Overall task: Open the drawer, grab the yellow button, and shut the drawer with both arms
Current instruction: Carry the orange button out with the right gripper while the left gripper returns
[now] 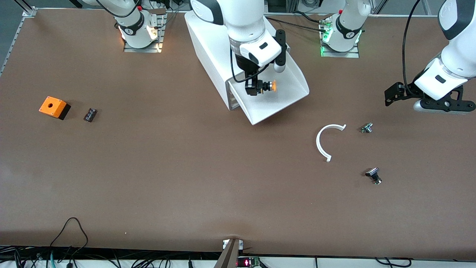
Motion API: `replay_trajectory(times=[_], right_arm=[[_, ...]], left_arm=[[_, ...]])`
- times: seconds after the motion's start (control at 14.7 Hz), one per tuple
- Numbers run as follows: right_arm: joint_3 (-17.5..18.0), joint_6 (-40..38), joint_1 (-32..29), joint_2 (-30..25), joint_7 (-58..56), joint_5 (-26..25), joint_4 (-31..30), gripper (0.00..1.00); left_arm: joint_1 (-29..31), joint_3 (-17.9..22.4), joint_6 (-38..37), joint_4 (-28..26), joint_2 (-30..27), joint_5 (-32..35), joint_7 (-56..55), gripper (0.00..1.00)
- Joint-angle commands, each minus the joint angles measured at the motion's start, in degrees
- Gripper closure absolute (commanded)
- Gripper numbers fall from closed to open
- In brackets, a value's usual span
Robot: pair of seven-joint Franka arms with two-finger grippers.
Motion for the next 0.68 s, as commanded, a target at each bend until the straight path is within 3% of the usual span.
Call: replay_trajectory(times=[0.0,0.27,0.61], right_arm=[[-3.28,-0.49,0.51,-0.83,7.26,0.19,-0.38,0.73],[-7.68,-1.19,0.16,-0.83,10.61,0.10,-0.47,0.73],[-8.65,-9.09,-2.39,-0.83,14.56,0.37,-0.73,0.73]], left_arm=[[-0.91,0.24,-0.17,0.26,-0.42,1.09,-0.90,0.00],[-1.61,-0.38,0.09,0.26,0.11,0.30,-4.22,0.00],[-2.75,-4.59,3.26,0.08,2.66,0.21,-15.03,0.00]])
